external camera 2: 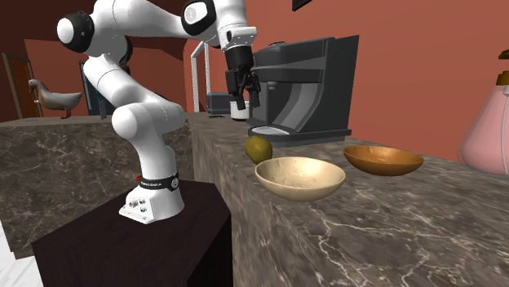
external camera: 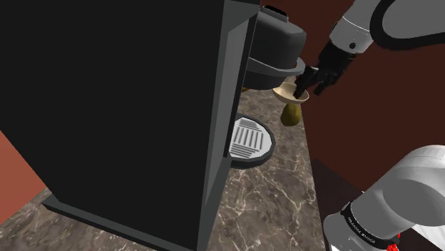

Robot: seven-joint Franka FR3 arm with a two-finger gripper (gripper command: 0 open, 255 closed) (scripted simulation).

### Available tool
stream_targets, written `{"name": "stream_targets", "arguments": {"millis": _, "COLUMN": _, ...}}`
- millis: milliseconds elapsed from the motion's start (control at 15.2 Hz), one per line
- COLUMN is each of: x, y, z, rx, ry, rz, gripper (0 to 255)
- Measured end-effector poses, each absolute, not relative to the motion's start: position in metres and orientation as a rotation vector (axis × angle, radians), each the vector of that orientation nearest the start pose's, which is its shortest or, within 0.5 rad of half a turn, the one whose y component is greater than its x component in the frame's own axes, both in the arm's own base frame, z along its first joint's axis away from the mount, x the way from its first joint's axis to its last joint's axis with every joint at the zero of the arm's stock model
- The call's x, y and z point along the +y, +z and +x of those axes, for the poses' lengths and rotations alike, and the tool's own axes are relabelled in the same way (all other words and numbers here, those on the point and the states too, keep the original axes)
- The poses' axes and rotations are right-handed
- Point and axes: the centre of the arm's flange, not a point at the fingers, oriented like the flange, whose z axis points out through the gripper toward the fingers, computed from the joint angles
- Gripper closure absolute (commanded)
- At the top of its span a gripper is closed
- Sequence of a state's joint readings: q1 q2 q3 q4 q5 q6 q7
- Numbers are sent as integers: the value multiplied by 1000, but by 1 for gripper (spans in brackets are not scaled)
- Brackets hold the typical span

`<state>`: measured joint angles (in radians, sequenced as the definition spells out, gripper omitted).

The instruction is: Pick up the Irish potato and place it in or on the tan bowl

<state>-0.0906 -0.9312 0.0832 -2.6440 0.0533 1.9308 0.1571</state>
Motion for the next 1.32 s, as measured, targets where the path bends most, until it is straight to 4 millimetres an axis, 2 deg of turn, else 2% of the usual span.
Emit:
{"name": "stream_targets", "arguments": {"millis": 264, "x": 14, "y": 479, "z": 283, "rx": 479, "ry": -409, "rz": -3161, "gripper": 0}}
{"name": "stream_targets", "arguments": {"millis": 462, "x": 12, "y": 457, "z": 283, "rx": 510, "ry": -424, "rz": -3169, "gripper": 0}}
{"name": "stream_targets", "arguments": {"millis": 792, "x": 10, "y": 432, "z": 288, "rx": 515, "ry": -427, "rz": -3170, "gripper": 0}}
{"name": "stream_targets", "arguments": {"millis": 1188, "x": 9, "y": 428, "z": 290, "rx": 515, "ry": -427, "rz": -3170, "gripper": 0}}
{"name": "stream_targets", "arguments": {"millis": 1254, "x": 9, "y": 428, "z": 290, "rx": 515, "ry": -427, "rz": -3170, "gripper": 255}}
{"name": "stream_targets", "arguments": {"millis": 1320, "x": 9, "y": 428, "z": 290, "rx": 515, "ry": -429, "rz": -3170, "gripper": 255}}
